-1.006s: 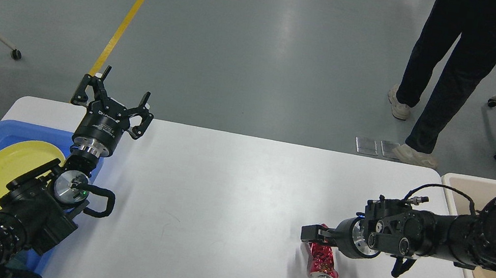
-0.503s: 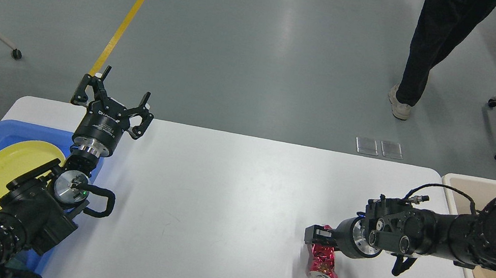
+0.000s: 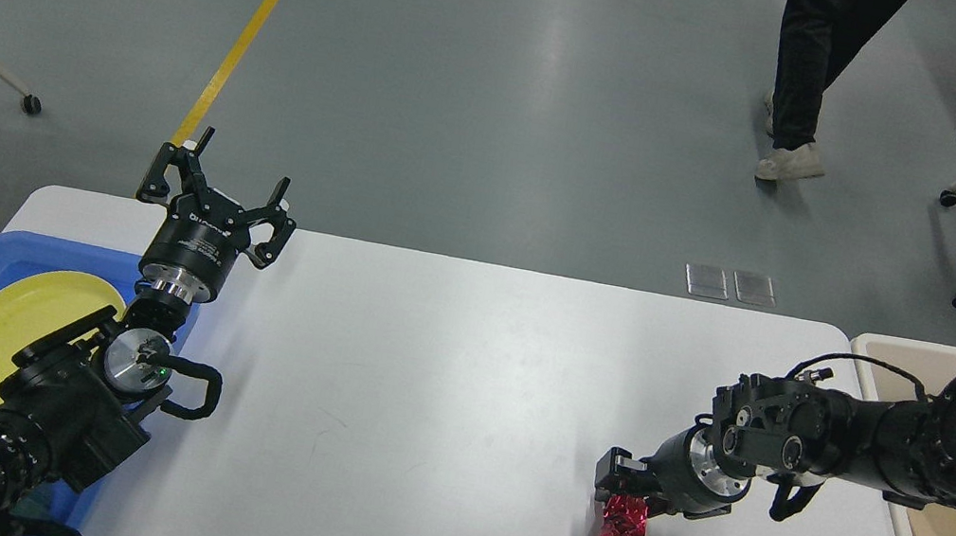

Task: Tidy desktop
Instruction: 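Carry the red can to the white bin and drop it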

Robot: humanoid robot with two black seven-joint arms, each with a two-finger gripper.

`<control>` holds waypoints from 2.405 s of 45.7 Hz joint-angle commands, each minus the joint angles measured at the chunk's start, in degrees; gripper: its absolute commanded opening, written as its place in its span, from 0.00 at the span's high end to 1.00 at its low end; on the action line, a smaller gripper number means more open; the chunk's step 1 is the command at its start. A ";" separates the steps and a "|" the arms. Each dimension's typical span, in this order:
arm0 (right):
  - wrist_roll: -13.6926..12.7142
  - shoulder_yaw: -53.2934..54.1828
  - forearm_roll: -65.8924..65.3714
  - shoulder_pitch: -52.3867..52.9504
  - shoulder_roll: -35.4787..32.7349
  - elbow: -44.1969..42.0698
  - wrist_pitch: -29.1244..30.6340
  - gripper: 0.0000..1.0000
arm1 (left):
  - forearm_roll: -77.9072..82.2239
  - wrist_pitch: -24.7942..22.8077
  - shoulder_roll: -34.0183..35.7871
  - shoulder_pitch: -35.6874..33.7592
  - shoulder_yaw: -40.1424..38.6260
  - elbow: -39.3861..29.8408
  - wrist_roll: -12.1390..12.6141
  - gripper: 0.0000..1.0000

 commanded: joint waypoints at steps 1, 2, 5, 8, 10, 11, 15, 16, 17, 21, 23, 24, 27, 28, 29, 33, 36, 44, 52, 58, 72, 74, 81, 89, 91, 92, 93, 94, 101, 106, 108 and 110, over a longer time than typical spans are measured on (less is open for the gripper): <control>0.09 -0.09 0.12 2.96 -1.71 -0.04 4.77 1.00 | 0.00 0.00 0.00 0.00 0.00 -0.02 0.00 0.04; 0.09 -0.09 0.21 3.75 -2.15 -0.04 5.74 1.00 | 0.00 0.00 0.00 0.00 0.00 -0.02 0.00 0.03; 0.18 -0.18 0.21 7.35 -3.64 0.04 8.99 1.00 | 0.00 0.00 0.00 0.00 0.00 -0.02 0.00 0.03; 0.18 -0.35 0.21 9.90 -4.96 -0.04 11.36 1.00 | 0.00 0.00 0.00 0.00 0.00 -0.02 0.00 0.03; 0.09 -1.14 0.21 11.57 -5.49 -0.04 12.51 1.00 | 0.00 0.00 0.00 0.00 0.00 -0.02 0.00 0.03; 0.09 -1.75 0.21 12.28 -5.75 -0.04 12.78 1.00 | 0.00 0.00 0.00 0.00 0.00 -0.02 0.00 0.04; 0.09 -4.83 -0.06 15.09 -6.28 -0.31 13.04 1.00 | 0.00 0.00 0.00 0.00 0.00 -0.02 0.00 0.04; 0.09 -5.53 -0.23 15.62 -6.54 -0.39 13.04 1.00 | 0.00 0.00 0.00 0.00 0.00 -0.02 0.00 0.03; 0.09 -6.32 -0.49 16.23 -6.81 -0.57 13.04 1.00 | 0.00 0.00 0.00 0.00 0.00 -0.02 0.00 0.03; 0.09 -9.48 -0.67 18.96 -7.86 -2.59 13.13 1.00 | 0.00 0.00 0.00 0.00 0.00 -0.02 0.00 0.03; 0.09 -10.98 -0.93 20.01 -8.30 -3.29 13.13 1.00 | 0.00 0.00 0.00 0.00 0.00 -0.02 0.00 0.03; 0.09 -11.68 -0.93 20.54 -8.65 -3.64 13.13 1.00 | 0.00 0.00 0.00 0.00 0.00 -0.02 0.00 0.03; 0.09 -13.44 -1.02 22.12 -9.79 -5.05 13.13 1.00 | 0.00 0.00 0.00 0.00 0.00 -0.02 0.00 0.03; 0.09 -13.88 -1.02 22.48 -10.15 -5.84 13.13 1.00 | 0.00 0.00 0.00 0.00 0.00 -0.02 0.00 0.03; 0.09 -14.32 -1.02 22.74 -10.50 -6.63 13.13 1.00 | 0.00 0.00 0.00 0.00 0.00 -0.02 0.00 0.03; 0.09 -16.17 -1.20 22.74 -11.20 -10.75 13.13 1.00 | 0.00 0.00 0.00 0.00 0.00 -0.02 0.00 0.03; 0.00 -17.31 -1.99 22.04 -11.82 -14.09 13.04 1.00 | 0.00 0.00 0.00 0.00 0.00 -0.02 0.00 0.03; 0.00 -18.11 -4.18 17.13 -12.52 -22.80 12.16 1.00 | 0.00 0.00 0.00 0.00 0.00 -0.02 0.00 0.03; 0.00 -18.02 -5.50 11.41 -13.67 -30.88 11.81 1.00 | 0.00 0.00 0.00 0.00 0.00 -0.02 0.00 0.03; 0.00 -17.32 -5.33 5.70 -14.02 -36.33 7.08 1.00 | 0.00 0.00 0.00 0.00 0.00 -0.02 0.00 0.04; 0.00 -16.88 -4.54 -5.82 -16.74 -40.21 -7.25 1.00 | 0.00 0.00 0.00 0.00 0.00 -0.02 0.00 0.03; 0.00 -16.70 -4.45 -6.96 -17.53 -40.21 -8.66 1.00 | 0.00 0.00 0.00 0.00 0.00 -0.02 0.00 0.03; 0.09 -14.59 -4.28 -11.35 -18.85 -40.30 -13.23 1.00 | 0.00 0.00 0.00 0.00 0.00 -0.02 0.00 0.03; 0.09 -11.08 -4.27 -16.01 -19.73 -41.96 -15.35 1.00 | 0.00 0.00 0.00 0.00 0.00 -0.02 0.00 0.03; 0.00 -9.59 -4.19 -17.59 -19.64 -43.28 -15.35 1.00 | 0.00 -0.08 0.00 0.00 0.00 -0.02 0.00 0.03; 0.09 -8.80 -4.10 -18.47 -19.64 -43.89 -15.35 1.00 | 0.00 -0.08 0.00 0.00 0.00 -0.02 0.00 0.03; 0.09 -8.01 -4.01 -19.43 -19.73 -44.42 -15.35 1.00 | 0.00 0.00 0.00 0.00 0.00 -0.02 0.00 0.03; 0.09 -7.39 -3.92 -20.40 -19.73 -44.95 -15.35 1.00 | 0.00 0.00 0.00 0.00 0.00 -0.02 0.00 0.03; 0.09 -3.35 -3.92 -26.21 -19.73 -49.61 -15.61 1.00 | 0.00 0.00 0.00 0.00 0.00 -0.02 0.00 0.03; 0.17 -0.80 -3.92 -27.00 -19.99 -49.88 -17.45 0.57 | 0.00 0.00 0.00 0.00 0.00 -0.02 0.00 0.03; 0.35 0.08 -3.92 -27.00 -20.08 -49.88 -18.86 0.29 | 0.00 0.00 0.00 0.00 0.00 -0.02 0.00 0.03; 0.35 0.70 -3.92 -27.09 -20.08 -49.70 -19.74 0.18 | 0.00 0.00 0.00 0.00 0.00 0.07 0.00 0.03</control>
